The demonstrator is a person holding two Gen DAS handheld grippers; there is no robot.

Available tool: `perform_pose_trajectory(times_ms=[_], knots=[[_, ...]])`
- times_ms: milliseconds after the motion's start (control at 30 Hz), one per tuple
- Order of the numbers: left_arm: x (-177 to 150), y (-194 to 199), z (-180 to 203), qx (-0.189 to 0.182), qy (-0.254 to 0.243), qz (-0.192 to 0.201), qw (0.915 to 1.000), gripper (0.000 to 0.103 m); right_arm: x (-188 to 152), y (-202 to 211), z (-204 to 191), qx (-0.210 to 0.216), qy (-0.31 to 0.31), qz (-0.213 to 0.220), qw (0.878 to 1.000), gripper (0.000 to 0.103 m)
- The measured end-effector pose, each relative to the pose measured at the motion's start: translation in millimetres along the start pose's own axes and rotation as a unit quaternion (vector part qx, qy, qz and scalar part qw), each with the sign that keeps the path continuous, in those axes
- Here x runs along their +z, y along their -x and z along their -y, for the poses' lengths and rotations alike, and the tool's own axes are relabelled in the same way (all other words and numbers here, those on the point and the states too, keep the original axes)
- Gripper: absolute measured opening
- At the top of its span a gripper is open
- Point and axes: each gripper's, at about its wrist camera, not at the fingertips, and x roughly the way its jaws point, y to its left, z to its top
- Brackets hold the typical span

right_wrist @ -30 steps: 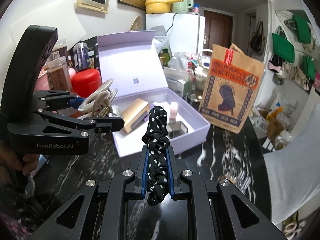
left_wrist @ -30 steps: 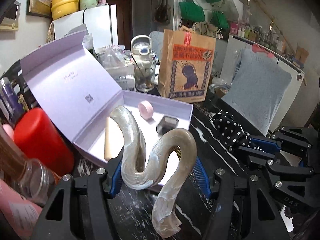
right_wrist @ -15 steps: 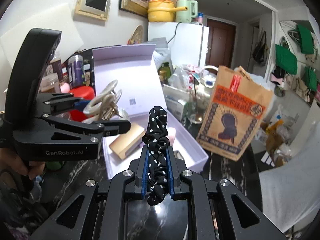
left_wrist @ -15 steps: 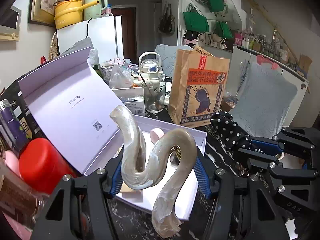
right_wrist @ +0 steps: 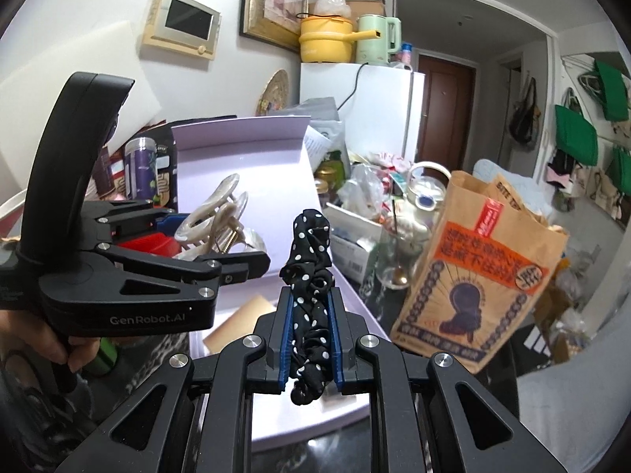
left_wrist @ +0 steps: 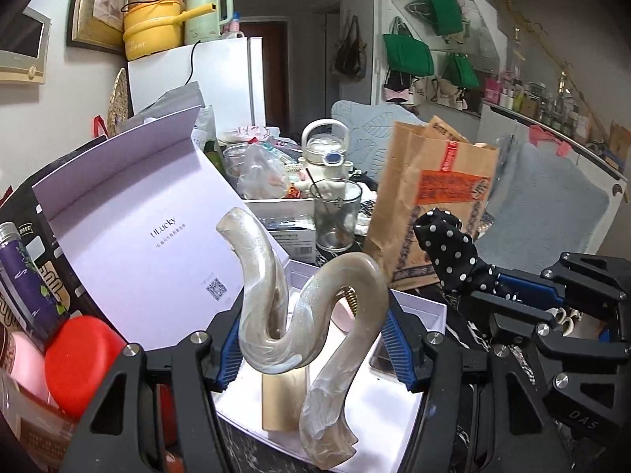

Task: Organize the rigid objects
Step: 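Carry the white clip and polka-dot scrunchie over the lavender box with both tools, then lower the white clip and polka-dot scrunchie into the lavender box and open both tools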

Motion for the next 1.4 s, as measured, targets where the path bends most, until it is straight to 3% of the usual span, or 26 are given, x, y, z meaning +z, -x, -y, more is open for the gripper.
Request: perform_pose_trajectory(times_ms=[200, 467, 667, 1167, 1400], knots=[[0.7, -18.3, -8.9, 0.035, -0.009, -0.009, 0.9993, 0.06, 1.6, -23.7, 4.3, 0.004, -0.018, -0.001, 1.0, 0.016], [-6.4, -48.7, -17.9, 0.044, -0.007, -0.041, 0.9981, 0.06, -0.1, -59.1, 18.7, 0.004, -0.058, -0.019, 0.998, 0.016], [-14.2, -74.0, -22.8, 0.053, -0.003, -0.073, 0.9959, 0.06, -7.9, -79.8, 20.3, 0.005, -0.051, -0.049, 0.998, 0.016], [-38.2, -120.9, -17.9, 0.043, -0.012, -0.148, 0.988, 0.06, -29.1, -116.1, 28.5, 0.014, -0.055, -0.11, 0.992, 0.016], [-43.2, -128.3, -17.0, 0.036, -0.016, -0.159, 0.9865, 0.06, -41.3, -135.4, 30.2, 0.019, -0.059, -0.142, 0.988, 0.016]])
